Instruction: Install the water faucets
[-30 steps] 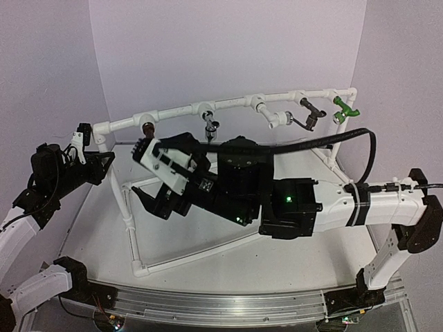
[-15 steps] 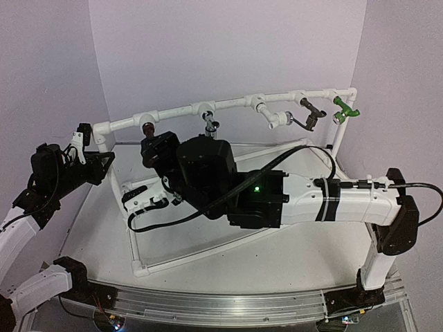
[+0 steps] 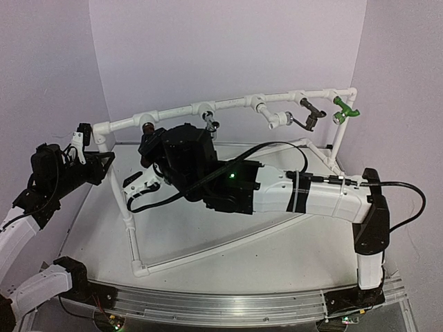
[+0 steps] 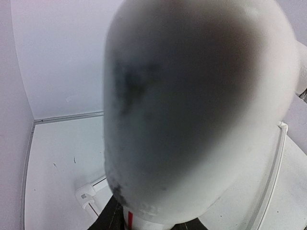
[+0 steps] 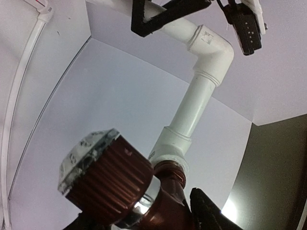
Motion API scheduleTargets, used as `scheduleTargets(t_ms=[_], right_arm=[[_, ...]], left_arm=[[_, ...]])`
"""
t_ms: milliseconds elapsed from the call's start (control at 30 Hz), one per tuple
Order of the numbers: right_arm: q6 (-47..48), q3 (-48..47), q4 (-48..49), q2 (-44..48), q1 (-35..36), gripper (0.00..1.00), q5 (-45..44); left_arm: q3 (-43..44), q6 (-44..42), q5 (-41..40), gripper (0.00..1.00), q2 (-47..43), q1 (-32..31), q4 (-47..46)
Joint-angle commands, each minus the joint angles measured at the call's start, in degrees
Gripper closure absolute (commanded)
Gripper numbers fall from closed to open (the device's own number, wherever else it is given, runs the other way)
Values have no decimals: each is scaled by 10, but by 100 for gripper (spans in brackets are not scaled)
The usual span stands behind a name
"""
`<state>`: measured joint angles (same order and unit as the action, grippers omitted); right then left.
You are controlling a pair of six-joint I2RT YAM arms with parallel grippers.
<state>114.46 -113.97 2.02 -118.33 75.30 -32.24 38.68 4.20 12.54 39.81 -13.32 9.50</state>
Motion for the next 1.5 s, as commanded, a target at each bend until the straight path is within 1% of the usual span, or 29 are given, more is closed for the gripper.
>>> scheduleTargets(t_ms=[0, 67, 100, 133, 167, 233, 300, 333, 400, 500, 567, 667, 833, 867, 933, 967, 1000, 1100, 1200, 1267, 1333, 1367, 1467], right_arm=[[-17, -42, 5, -24, -3, 57, -12], [-46, -56, 5, -35, -3, 69, -21], [-72, -65, 5, -41, -3, 78, -24], [-96, -69, 7, -45, -3, 95, -26], [-119, -69, 9, -45, -4, 99, -24], [-183, -66, 16, -44, -4, 100, -18], [-235, -46, 43, -40, -5, 100, -15], [-257, -32, 70, -37, -5, 100, -16], [-327, -12, 154, -37, -5, 100, -19], [-476, 9, 258, -40, -4, 100, -26], [-622, 16, 317, -45, -4, 100, -50], [-853, -18, 323, -64, -5, 100, -100], [-1188, -5, 331, -53, -8, 100, -98], [-1237, 3, 338, -48, -10, 100, -90], [-1283, 21, 364, -42, -10, 100, -73], [-1298, 29, 371, -38, -10, 98, -65], [-1308, 37, 376, -35, -10, 94, -53], [-1276, 63, 377, -18, -10, 71, 14], [-1226, 124, 370, 16, -4, 49, 69], [-1147, 164, 359, 46, 5, 33, 114], [-1071, 200, 341, 73, 22, 21, 124], [-1032, 210, 327, 86, 29, 16, 118], [-975, 207, 250, 109, 40, 10, 99]], left_arm=[[-1, 62, 65, 99, 16, -9, 71], [-1, 63, 66, 99, 16, -10, 71], [0, 62, 66, 99, 17, -9, 71], [0, 62, 67, 99, 18, -10, 71], [1, 62, 67, 99, 19, -9, 71], [1, 62, 68, 99, 21, -10, 71], [1, 62, 69, 99, 22, -10, 71], [1, 62, 69, 99, 22, -10, 71], [1, 62, 69, 99, 22, -9, 71], [2, 62, 69, 99, 24, -10, 70], [2, 63, 70, 99, 25, -10, 70], [1, 63, 69, 99, 26, -10, 70], [1, 65, 66, 99, 27, -10, 70], [1, 65, 65, 99, 27, -10, 70], [1, 66, 63, 99, 27, -10, 70], [1, 66, 62, 99, 27, -10, 70], [1, 66, 62, 99, 26, -10, 70], [1, 66, 61, 99, 26, -10, 70], [0, 65, 62, 99, 26, -10, 70], [0, 64, 62, 99, 26, -9, 70], [0, 64, 64, 99, 26, -9, 70], [1, 64, 65, 99, 27, -9, 70], [2, 63, 67, 99, 28, -8, 70]])
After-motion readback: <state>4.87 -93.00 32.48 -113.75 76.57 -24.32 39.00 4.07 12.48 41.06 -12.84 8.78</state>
